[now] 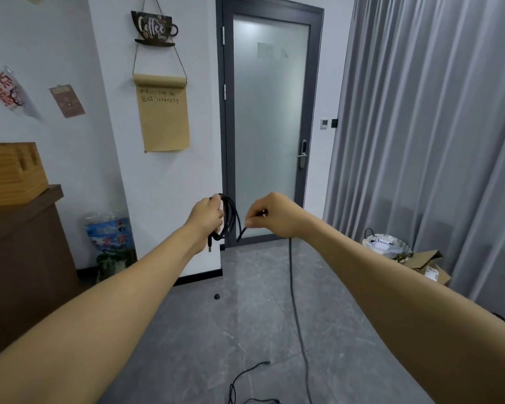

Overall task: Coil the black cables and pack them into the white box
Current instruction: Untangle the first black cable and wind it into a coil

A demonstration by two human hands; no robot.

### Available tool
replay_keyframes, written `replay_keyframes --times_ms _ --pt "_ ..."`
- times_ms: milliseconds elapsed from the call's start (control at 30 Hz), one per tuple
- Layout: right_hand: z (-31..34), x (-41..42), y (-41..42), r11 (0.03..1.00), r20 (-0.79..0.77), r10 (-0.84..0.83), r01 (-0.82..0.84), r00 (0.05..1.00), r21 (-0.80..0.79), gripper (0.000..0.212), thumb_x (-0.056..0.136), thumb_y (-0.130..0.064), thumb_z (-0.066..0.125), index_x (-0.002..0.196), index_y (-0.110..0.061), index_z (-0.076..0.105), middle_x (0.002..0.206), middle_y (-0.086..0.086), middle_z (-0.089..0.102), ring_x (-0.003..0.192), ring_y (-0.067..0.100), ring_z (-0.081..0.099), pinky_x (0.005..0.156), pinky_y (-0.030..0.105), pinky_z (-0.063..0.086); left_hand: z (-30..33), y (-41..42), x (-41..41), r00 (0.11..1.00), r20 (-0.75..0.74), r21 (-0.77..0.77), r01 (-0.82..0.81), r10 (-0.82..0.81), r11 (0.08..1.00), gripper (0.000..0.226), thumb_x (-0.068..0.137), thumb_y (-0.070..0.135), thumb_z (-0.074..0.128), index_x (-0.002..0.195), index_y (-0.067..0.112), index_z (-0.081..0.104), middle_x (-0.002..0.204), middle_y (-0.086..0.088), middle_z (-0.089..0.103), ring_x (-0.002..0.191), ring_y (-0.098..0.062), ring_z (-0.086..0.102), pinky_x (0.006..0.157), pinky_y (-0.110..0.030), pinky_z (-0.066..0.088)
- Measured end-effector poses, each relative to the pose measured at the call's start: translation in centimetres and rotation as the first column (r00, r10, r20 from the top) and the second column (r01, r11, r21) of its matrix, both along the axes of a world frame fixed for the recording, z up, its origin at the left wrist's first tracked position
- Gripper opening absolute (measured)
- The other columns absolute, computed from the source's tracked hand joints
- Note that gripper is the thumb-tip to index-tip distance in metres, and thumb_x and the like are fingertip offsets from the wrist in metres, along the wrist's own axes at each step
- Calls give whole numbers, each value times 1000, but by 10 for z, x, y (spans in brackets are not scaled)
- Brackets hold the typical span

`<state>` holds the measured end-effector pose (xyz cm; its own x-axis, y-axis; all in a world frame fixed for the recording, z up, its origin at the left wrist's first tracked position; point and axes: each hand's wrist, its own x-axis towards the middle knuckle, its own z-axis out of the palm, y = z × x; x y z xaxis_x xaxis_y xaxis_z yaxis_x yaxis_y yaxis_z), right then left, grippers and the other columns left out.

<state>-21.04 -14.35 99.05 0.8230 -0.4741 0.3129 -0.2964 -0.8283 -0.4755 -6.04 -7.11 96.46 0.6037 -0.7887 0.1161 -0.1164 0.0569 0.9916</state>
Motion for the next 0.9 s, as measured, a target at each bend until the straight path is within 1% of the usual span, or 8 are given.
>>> replay_keyframes --times_ms 100,200,333,433,500,567,700,900 --pt "6 8 6 987 112 48 -64 993 144 12 86 -18 67 84 -7 72 85 19 68 67 12 51 67 20 41 -1 -3 -13 993 68 17 92 -93 996 33 103 24 28 75 13 40 61 0 37 56 -14 33 59 -29 32" --pt "7 10 5 956 214 79 -135 974 261 11 88 -13 64 84 -6 70 74 3 67 68 5 59 71 10 45 2 -1 -23 983 -5 -1 182 -182 983 31 103 19 31 75 11 43 63 -3 40 54 -16 40 56 -27 36" --pt "7 4 -3 937 344 -16 -106 939 334 13 89 -15 63 85 -5 70 77 -2 66 74 1 60 72 7 45 7 6 -30 932 -170 -60 315 -321 947 35 104 27 32 73 13 43 56 1 41 48 -13 38 51 -24 38" --pt "6 1 -6 952 359 -91 -24 929 304 10 87 -18 66 80 -10 69 72 -7 63 65 -5 54 67 5 40 7 6 -29 884 -236 -73 397 -403 915 38 104 33 28 73 16 40 50 7 35 41 -7 30 50 -21 35" --pt "4 0 -7 953 376 -135 17 917 301 11 82 -19 72 74 -13 67 66 -5 60 60 1 50 60 5 40 7 8 -28 874 -220 -46 435 -434 899 37 104 35 28 73 17 40 48 9 31 39 -5 26 47 -19 30" --pt "3 -5 -9 941 384 -189 55 904 335 18 76 -22 77 69 -13 63 64 0 58 60 10 47 56 12 40 6 11 -26 880 -142 15 460 -454 888 35 102 34 34 72 18 40 48 11 29 39 -4 22 42 -16 26" --pt "-6 -19 -19 913 294 -273 151 916 379 19 79 -28 73 70 -15 64 68 3 56 61 15 43 56 20 36 1 16 -20 913 -36 92 409 -407 908 30 100 29 44 71 18 41 47 12 28 39 -3 20 38 -14 20" --pt "-27 -39 -38 865 224 -414 305 882 397 20 88 -25 65 82 -7 66 61 -3 51 53 8 40 49 18 33 -2 21 11 984 -127 11 130 -127 991 30 100 25 46 71 16 42 39 13 33 32 -1 22 33 -13 18"
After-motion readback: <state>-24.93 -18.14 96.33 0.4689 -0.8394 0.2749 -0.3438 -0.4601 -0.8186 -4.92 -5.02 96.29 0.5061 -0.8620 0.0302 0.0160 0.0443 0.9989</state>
